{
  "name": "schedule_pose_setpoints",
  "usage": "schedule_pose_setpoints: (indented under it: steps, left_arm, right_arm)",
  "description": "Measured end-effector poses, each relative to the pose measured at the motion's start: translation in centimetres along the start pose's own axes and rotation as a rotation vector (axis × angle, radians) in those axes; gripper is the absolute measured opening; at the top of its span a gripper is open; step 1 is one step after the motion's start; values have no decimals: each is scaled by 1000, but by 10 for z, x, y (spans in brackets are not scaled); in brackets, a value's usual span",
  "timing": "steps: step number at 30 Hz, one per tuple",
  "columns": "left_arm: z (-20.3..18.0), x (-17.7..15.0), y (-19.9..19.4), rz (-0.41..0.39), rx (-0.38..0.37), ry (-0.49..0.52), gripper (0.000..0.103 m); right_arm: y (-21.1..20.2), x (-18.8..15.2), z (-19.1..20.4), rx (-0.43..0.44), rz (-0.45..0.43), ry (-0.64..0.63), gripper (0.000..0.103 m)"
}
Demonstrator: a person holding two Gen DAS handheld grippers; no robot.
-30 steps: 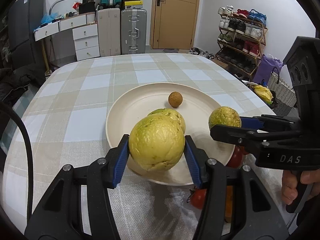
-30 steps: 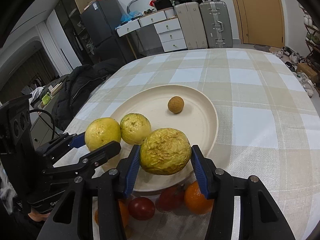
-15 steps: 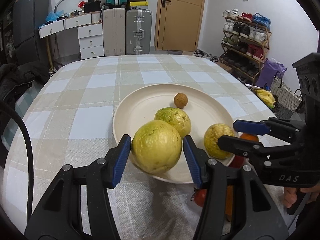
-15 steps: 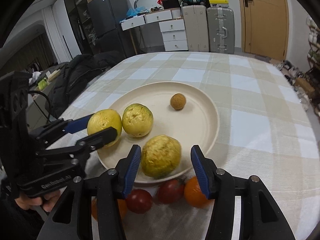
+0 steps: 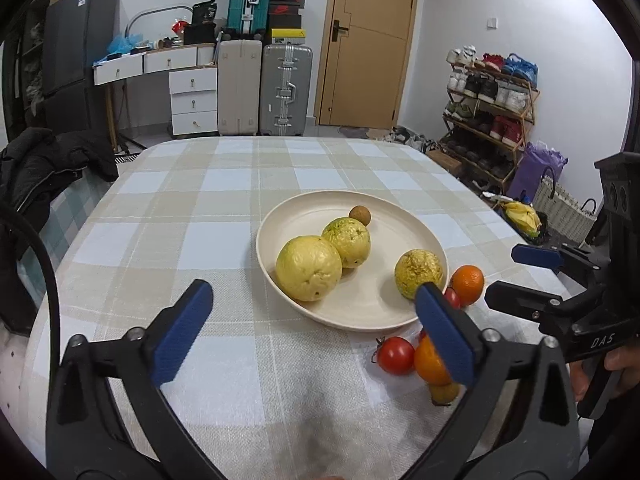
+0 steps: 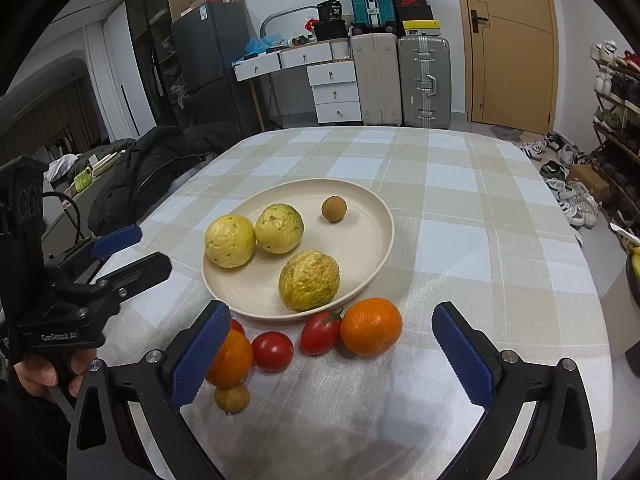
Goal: Organize fruits
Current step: 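Move the right gripper to the large orange and close around it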
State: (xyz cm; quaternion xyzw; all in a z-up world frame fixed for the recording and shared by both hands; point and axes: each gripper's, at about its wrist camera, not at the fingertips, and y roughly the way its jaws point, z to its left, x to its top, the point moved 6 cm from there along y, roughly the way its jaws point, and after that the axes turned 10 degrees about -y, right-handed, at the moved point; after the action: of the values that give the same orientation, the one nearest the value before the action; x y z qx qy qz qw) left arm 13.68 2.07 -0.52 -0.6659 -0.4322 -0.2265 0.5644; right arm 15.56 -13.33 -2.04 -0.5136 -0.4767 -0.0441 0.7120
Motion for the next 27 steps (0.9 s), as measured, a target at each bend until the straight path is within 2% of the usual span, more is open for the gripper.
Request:
schedule_pose_setpoints:
  steps: [5, 13, 19, 27]
  left_arm:
    - [-8, -7, -17, -3, 4, 41, 102]
    - [-32, -23, -21, 17, -7, 128, 102]
    - [-38, -30, -18, 49, -23, 127, 102]
    - [-40, -36, -10, 79, -20, 136, 102]
  right_arm:
    - [-7, -7, 7, 19, 17, -35, 103]
    - [-10, -16, 8, 1, 33, -51, 103]
    - [-10, -20, -3, -34, 46, -56, 103]
    - [-1, -27, -22, -49, 62, 17, 103]
